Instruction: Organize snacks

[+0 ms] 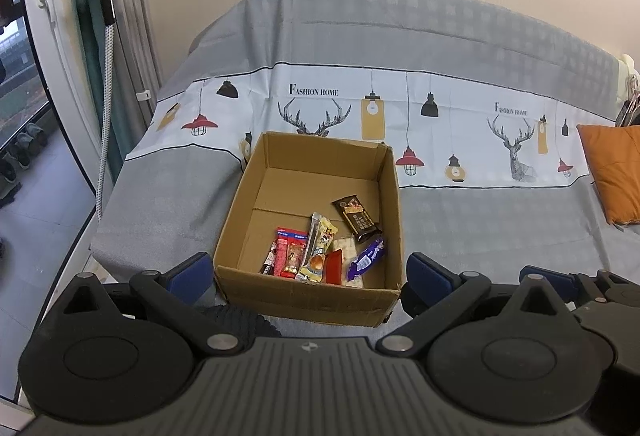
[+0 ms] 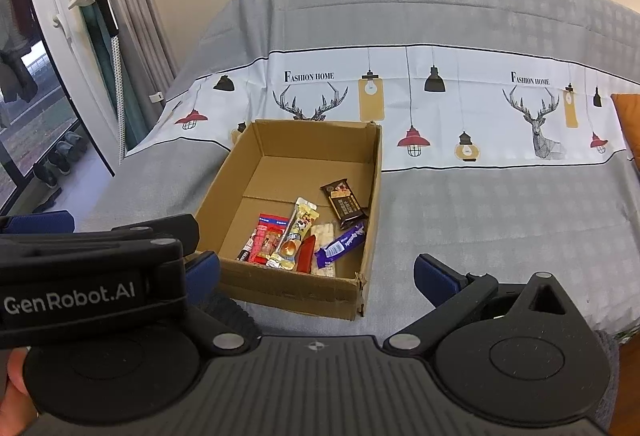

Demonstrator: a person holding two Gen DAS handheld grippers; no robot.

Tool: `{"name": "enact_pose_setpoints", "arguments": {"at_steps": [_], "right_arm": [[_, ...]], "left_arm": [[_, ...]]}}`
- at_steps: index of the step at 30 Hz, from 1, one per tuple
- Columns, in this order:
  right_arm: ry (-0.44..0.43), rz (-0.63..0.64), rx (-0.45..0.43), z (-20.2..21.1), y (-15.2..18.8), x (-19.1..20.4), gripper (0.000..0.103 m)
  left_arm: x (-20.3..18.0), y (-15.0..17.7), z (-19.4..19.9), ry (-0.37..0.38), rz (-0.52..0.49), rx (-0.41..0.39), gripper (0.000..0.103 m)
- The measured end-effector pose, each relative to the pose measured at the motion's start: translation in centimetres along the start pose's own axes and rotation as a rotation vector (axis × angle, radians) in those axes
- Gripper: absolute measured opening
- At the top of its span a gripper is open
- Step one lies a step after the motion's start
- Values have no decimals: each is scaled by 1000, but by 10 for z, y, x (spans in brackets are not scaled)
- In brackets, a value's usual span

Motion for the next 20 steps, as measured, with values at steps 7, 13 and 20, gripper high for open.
{"name": "enact_pose_setpoints", "arguments": {"at_steps": [7,13,20], "right_arm": [[4,3,2,1,1,1,102],[2,3,-4,2,-1,0,102],[-3,3,-6,1,-1,-1,102]], "left_arm": [[0,-1,1,-10,-3,-4,103],[-1,-1,3,-11,-3,-14,103],[-4,1,1,-20,-6,-6,103]]}}
Point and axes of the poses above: each gripper's, at about its wrist camera, not at the fingertips, and z roughly against the way its jaws point, x to its left, y to its underside, the point moved 2 cm from there along -z, roughly the way its jaws point, and after that the axes turned 15 degrees about z, right-handed, at the moved point
